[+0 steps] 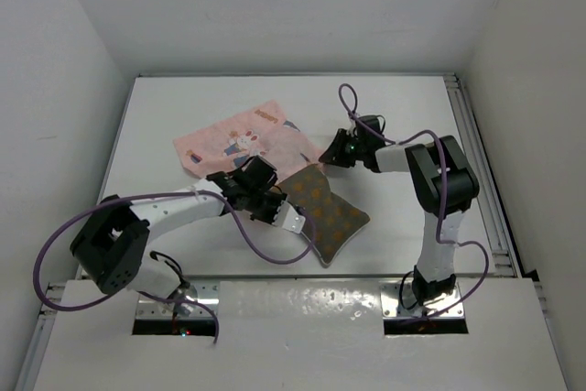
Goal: Put the pillow into the pillowcase
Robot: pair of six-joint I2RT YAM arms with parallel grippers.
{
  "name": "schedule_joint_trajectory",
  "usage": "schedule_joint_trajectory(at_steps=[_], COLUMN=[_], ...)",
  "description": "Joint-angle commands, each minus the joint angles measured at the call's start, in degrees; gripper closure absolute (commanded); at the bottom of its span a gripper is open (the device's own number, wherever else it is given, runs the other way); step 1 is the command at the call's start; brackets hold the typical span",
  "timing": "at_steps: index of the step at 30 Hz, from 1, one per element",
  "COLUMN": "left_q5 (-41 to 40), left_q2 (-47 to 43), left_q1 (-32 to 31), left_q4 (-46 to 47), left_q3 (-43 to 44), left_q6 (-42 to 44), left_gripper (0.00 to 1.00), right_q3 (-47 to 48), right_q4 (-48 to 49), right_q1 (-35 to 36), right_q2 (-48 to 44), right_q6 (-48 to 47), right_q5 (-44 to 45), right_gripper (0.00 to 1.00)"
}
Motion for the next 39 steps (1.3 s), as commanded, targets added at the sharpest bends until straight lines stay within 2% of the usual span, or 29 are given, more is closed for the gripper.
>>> schedule_joint_trajectory(at_steps=[1, 3, 5, 7, 8, 10, 11, 12, 16, 18, 22, 23, 25, 26, 28, 32, 35, 39], left_q5=[3.3, 3.6, 6.0, 11.8, 13.8, 18.2, 19.7, 22.7, 29.4, 31.0, 33.2, 34.2, 32.0, 26.7, 20.7, 17.3, 14.2, 9.9], left_q2=[-1.0, -1.3, -0.8, 0.9, 1.7, 1.7, 1.4, 0.8, -1.1, -2.3, -3.4, -3.6, -5.0, -5.8, -7.8, -9.2, -8.6, -7.6], left_q1=[1.4, 3.3, 6.4, 9.5, 10.3, 13.1, 14.4, 15.9, 25.4, 27.6, 33.3, 33.9, 32.5, 31.1, 26.7, 20.3, 20.1, 18.7], left_q4=[3.7, 4.3, 1.6, -4.5, -6.2, -8.3, -8.9, -9.2, -7.0, -4.4, 6.8, 7.2, 2.2, -1.2, -2.6, -7.9, -7.7, -9.7], left_q3=[1.6, 3.2, 8.4, 13.7, 18.8, 24.7, 26.3, 27.7, 31.5, 31.1, 30.2, 30.2, 29.0, 27.6, 21.4, 14.5, 12.5, 9.1], left_q6=[-4.5, -10.4, -13.1, -15.7, -16.5, -21.7, -23.3, -27.1, -36.8, -43.0, -52.5, -49.1, -39.1, -29.9, -22.9, -17.1, -17.5, -11.0], left_gripper=[1.00, 1.00, 1.00, 1.00, 1.00, 1.00, 1.00, 1.00, 1.00, 1.00, 1.00, 1.00, 1.00, 1.00, 1.00, 1.00, 1.00, 1.00], right_q3=[-1.5, -5.6, -6.4, -4.6, -3.1, 2.5, 4.4, 7.3, 8.8, 9.6, 11.9, 12.2, 11.4, 9.1, 4.8, 3.9, 3.2, 6.1], right_q4=[0.6, 1.9, -2.9, -8.9, -16.3, -24.6, -31.9, -35.1, -44.9, -47.7, -50.5, -50.5, -49.8, -49.1, -44.7, -45.4, -41.7, -39.1], right_q1=[0.3, -0.4, -0.9, -1.6, -1.7, -1.6, -1.9, -2.7, -7.0, -8.4, -9.9, -10.3, -10.4, -10.2, -9.8, -9.1, -8.9, -8.2], right_q2=[1.0, -2.4, -5.3, -10.4, -12.0, -16.8, -18.4, -20.9, -26.1, -26.9, -28.7, -29.8, -31.0, -31.3, -30.9, -27.5, -27.4, -23.1], right_q6=[1.3, 1.6, 1.4, 0.8, 0.1, -2.9, -3.8, -4.9, -3.7, -3.2, -2.3, -2.1, -3.0, -2.7, -1.1, -0.4, 1.2, 2.1], right_q5=[-0.5, -0.6, -1.7, -3.4, -5.7, -8.1, -9.1, -11.0, -16.1, -16.2, -18.4, -17.9, -13.8, -12.9, -12.3, -11.6, -8.8, -5.6], right_gripper=[0.79, 1.00, 1.00, 1.00, 1.00, 1.00, 1.00, 1.00, 1.00, 1.00, 1.00, 1.00, 1.00, 1.00, 1.00, 1.00, 1.00, 1.00])
